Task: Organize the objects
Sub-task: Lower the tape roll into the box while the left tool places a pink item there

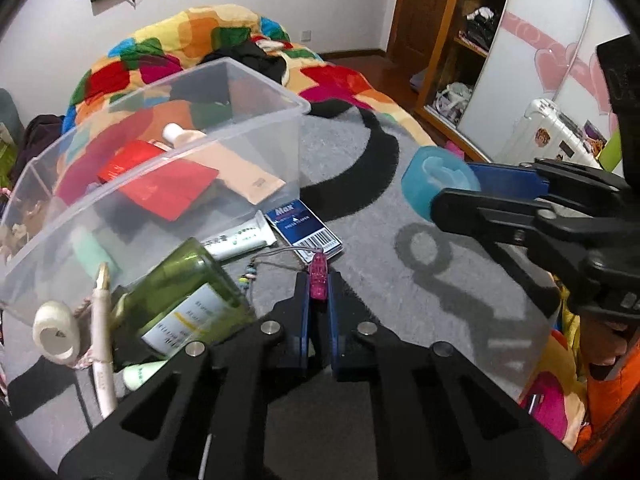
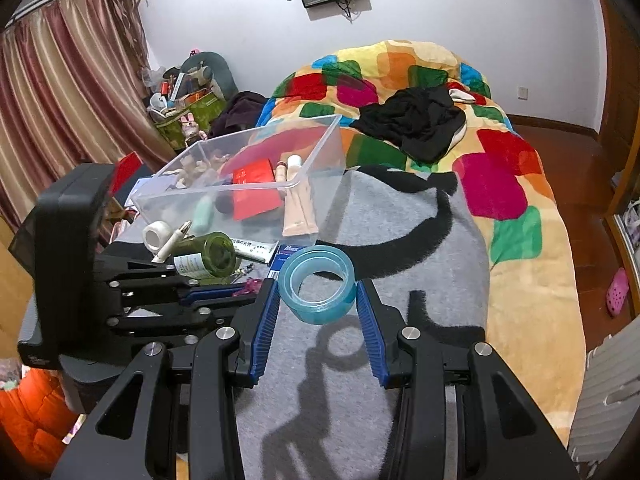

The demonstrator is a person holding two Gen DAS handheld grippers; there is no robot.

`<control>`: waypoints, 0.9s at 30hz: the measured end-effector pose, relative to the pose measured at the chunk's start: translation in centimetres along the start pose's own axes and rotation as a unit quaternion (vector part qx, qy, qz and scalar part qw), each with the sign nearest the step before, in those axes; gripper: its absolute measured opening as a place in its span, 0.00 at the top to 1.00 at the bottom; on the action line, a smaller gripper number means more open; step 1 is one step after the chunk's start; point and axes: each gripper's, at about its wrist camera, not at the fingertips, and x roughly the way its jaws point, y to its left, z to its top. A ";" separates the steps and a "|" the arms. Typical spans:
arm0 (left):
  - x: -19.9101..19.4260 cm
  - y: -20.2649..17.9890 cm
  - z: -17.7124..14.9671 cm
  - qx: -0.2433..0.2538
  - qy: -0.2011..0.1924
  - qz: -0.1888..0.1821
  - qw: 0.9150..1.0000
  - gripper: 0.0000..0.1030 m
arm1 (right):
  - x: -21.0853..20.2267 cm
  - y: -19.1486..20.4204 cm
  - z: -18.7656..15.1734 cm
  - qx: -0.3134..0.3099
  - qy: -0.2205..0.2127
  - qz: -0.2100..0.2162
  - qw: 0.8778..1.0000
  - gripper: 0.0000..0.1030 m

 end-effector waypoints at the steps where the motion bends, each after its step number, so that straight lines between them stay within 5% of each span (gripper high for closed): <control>1: -0.5 0.1 -0.1 -0.002 -0.008 -0.002 1.000 0.93 | 0.1 0.1 0.0 -0.001 0.000 -0.001 1.000 0.64; 18: -10.5 5.7 2.4 -0.062 -0.145 0.014 0.987 0.93 | 0.9 3.9 4.6 -0.020 -0.037 0.008 0.999 0.64; 27: -11.7 9.7 3.9 -0.095 -0.167 0.038 0.981 0.93 | 2.6 6.0 8.2 -0.033 -0.048 0.010 0.998 0.64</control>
